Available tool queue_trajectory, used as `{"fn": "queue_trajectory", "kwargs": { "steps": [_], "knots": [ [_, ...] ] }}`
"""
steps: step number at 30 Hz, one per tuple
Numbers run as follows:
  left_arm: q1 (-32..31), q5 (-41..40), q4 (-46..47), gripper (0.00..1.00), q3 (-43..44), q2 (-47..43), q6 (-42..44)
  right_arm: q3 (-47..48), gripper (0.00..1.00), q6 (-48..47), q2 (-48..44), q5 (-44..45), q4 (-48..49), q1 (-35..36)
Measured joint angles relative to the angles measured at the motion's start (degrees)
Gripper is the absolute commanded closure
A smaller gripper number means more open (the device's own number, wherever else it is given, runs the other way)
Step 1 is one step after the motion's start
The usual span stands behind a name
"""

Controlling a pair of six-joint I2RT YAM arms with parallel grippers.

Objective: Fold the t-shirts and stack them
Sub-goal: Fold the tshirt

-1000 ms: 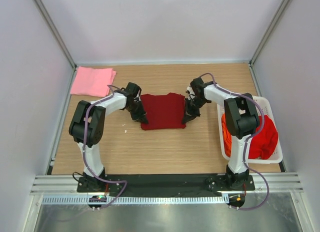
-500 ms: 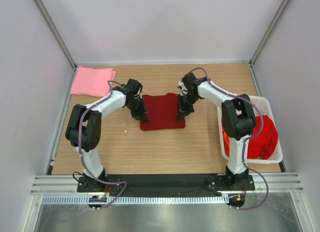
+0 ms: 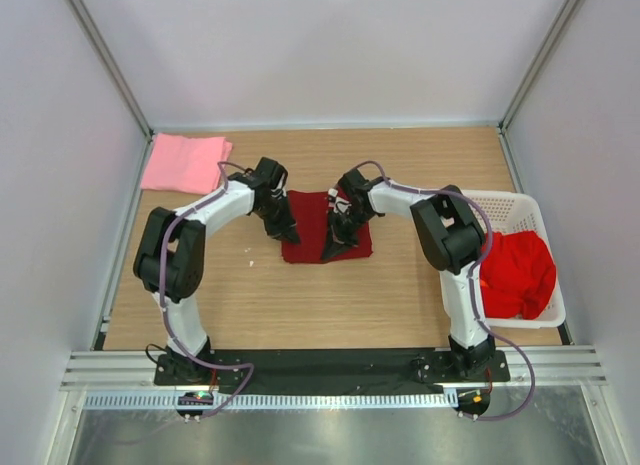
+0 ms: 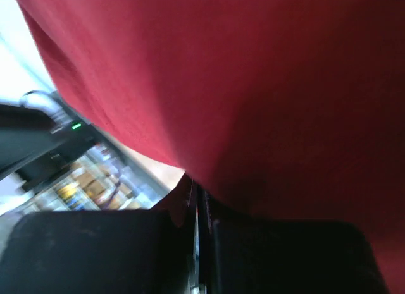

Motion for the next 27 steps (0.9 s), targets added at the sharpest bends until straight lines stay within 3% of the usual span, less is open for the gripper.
{"fn": "queue_trajectory", "kwargs": {
  "steps": [8,16,22,27],
  "knots": [
    [0.52,0.37,1.03,0.93,-4.68,3.78,0.00,-0.24,0.99,0.15,-0.09,-3.37,-0.42,-1.95],
    [0.61,0.68,2.80,0.93,-6.29,2.99,0.00,-5.14,0.99,-0.68,-8.55,-2.69,-0.46,-7.58],
    [0.66,0.11,2.69,0.90,-6.73,2.01,0.48,-9.88,0.99,-4.50,-9.22,3.78,-3.23,-14.97],
    [1.14,-0.87,-0.79,0.84,-4.48,0.42,1.86,-8.07,0.99,-6.97,-8.46,10.78,-7.02,-14.58]
  ]
}}
